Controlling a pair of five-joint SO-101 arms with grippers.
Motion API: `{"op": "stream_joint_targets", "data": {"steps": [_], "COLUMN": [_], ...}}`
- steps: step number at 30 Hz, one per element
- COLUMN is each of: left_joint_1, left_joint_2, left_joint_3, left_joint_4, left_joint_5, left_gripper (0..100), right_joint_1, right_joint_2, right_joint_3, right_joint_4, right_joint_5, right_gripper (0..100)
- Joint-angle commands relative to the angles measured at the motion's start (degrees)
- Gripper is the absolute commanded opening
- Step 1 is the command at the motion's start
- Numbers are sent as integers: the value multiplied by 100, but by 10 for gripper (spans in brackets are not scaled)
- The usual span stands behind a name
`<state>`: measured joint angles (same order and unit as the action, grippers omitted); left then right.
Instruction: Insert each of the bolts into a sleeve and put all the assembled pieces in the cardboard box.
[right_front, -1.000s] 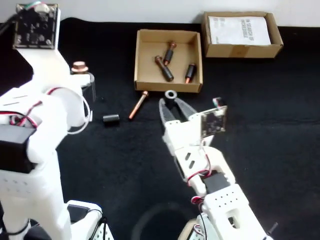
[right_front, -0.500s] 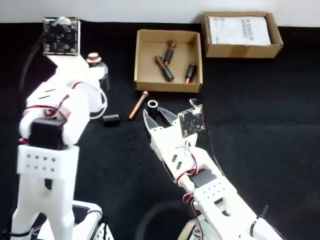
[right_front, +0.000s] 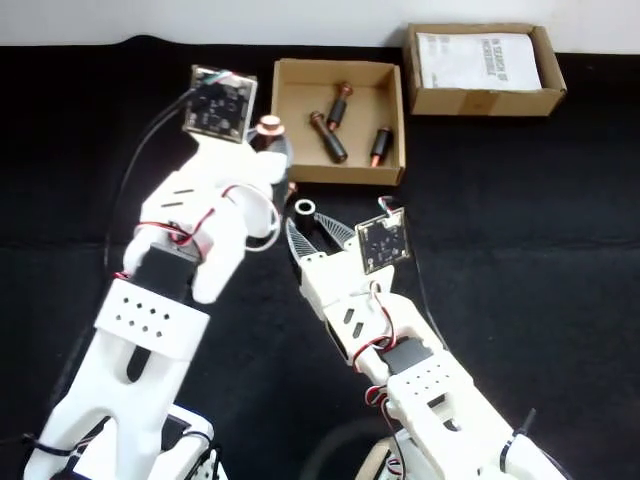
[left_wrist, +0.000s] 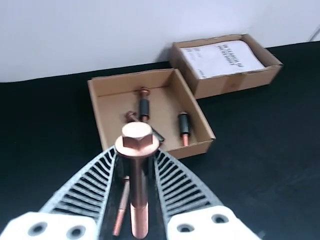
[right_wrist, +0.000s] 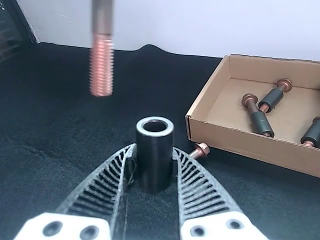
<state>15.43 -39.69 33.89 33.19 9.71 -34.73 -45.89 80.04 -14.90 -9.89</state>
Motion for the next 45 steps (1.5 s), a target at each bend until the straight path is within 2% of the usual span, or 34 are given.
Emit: {"op": "stream_joint_targets", "data": {"steps": [1, 10, 13, 18, 35, 45], "left_joint_1": [295, 822, 822, 664, 611, 462], "left_joint_2": [-145, -163, -163, -163, -154, -119], "left_joint_3": [13, -4, -4, 13, 453, 497], "left_joint_4": [-360, -448, -440, -422, -466, -826], "left_joint_5": [9, 18, 44, 615, 571, 475], "left_gripper": [9, 9, 9, 9, 9, 9], "right_joint_1": [-40, -40, -40, -40, -40, -31], "right_joint_2": [13, 13, 13, -4, -31, -40], "right_joint_3": [-312, -312, -321, -321, -338, -338], "right_joint_4": [-101, -101, -101, -101, -101, -101], "right_joint_5": [-44, -44, -44, -44, -35, -35], "right_gripper": [6, 6, 6, 6, 6, 6]}}
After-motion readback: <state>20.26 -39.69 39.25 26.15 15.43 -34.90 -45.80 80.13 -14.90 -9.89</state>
